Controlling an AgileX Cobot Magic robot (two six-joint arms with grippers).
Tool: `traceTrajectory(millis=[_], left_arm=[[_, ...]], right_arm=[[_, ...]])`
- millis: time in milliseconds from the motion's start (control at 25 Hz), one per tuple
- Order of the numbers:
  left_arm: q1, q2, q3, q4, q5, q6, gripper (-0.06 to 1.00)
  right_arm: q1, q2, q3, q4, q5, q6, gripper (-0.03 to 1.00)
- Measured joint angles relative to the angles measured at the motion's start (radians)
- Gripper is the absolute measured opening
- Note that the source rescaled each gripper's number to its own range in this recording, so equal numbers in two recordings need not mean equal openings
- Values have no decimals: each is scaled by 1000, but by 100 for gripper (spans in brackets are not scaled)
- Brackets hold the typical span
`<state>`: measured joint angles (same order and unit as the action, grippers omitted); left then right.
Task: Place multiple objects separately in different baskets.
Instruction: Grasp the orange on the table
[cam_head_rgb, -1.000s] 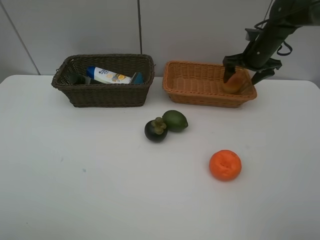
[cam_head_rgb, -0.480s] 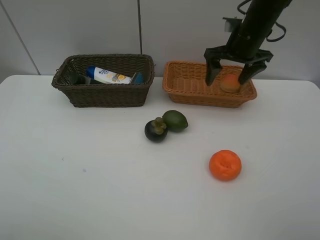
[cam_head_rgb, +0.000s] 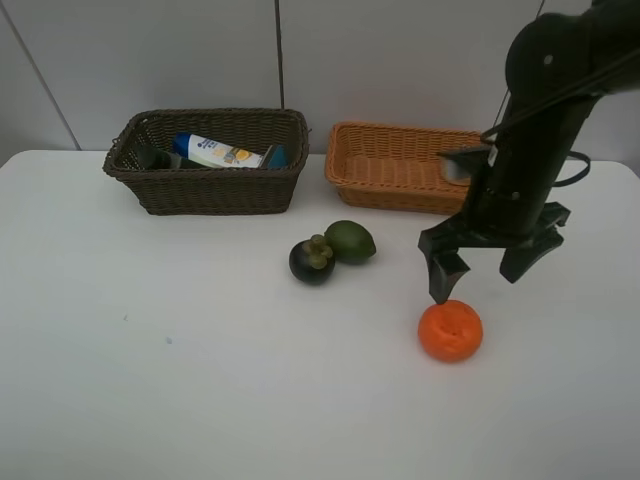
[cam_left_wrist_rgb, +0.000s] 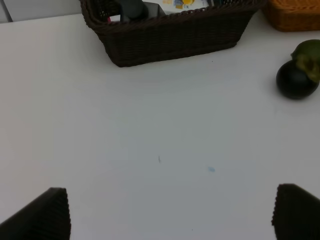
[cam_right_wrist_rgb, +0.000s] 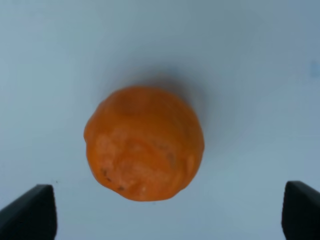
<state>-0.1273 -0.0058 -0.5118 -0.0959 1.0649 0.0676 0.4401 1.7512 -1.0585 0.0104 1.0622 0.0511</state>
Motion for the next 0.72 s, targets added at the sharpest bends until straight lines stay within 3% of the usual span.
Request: traceTrajectory(millis=[200,360,720], left_arm=[[0,0,0,0,0,0,99],[0,0,0,0,0,0,99],[0,0,0,0,0,0,99]], right_arm=[[57,0,108,46,-194,2,100],[66,0,158,29,-291,2,100],[66,4,212,-10,-361,9,100]])
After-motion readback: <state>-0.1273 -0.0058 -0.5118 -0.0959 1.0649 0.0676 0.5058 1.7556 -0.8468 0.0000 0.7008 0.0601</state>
